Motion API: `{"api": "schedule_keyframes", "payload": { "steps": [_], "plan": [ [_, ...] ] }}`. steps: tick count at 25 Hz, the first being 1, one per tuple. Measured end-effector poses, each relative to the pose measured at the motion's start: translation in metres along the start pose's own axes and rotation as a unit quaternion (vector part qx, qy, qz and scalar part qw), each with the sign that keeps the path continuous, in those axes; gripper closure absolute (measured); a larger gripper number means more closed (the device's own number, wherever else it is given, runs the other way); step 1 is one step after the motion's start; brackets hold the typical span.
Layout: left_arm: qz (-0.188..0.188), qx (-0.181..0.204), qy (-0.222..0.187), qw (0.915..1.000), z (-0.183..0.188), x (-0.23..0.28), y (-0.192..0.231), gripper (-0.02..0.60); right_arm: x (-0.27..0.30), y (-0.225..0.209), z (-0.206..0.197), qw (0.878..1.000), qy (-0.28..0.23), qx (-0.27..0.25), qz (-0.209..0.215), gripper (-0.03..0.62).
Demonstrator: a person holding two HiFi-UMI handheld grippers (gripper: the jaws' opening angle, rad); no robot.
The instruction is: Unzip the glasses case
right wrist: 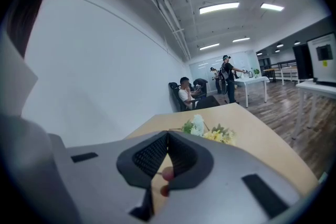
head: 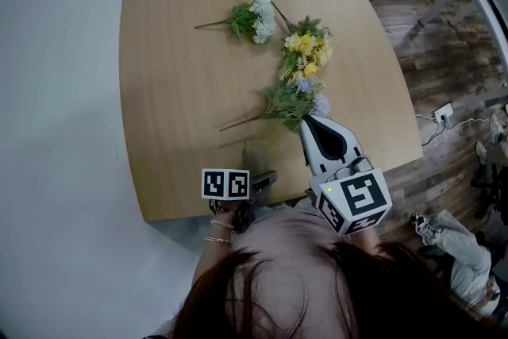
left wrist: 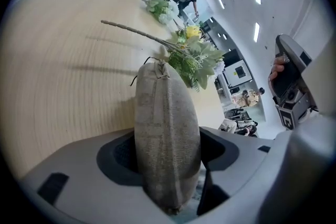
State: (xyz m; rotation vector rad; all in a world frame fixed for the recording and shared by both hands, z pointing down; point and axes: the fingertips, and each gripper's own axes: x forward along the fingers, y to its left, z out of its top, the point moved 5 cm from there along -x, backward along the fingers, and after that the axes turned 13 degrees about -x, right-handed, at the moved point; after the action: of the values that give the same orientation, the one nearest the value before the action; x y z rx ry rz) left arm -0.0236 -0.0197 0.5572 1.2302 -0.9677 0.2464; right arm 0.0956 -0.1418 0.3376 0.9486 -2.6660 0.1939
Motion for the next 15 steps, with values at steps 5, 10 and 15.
{"api": "schedule_keyframes", "payload": {
  "steps": [5,10,15],
  "plan": [
    [0.009,0.002,-0.006,0.9999,0.000,0.000,-0.001,0.282,0.006,-0.011,-0.001,1.000,0.000,-0.004,0.013,0.580],
    [0.039,0.029,0.013,0.9987,-0.003,-0.002,-0.005,0.285,0.013,-0.016,-0.001,0.999,-0.003,-0.001,0.039,0.579],
    [0.056,0.072,0.016,0.9957,0.003,-0.022,-0.012,0.285,0.021,-0.008,0.000,0.998,-0.007,-0.009,0.061,0.579]
  ]
}}
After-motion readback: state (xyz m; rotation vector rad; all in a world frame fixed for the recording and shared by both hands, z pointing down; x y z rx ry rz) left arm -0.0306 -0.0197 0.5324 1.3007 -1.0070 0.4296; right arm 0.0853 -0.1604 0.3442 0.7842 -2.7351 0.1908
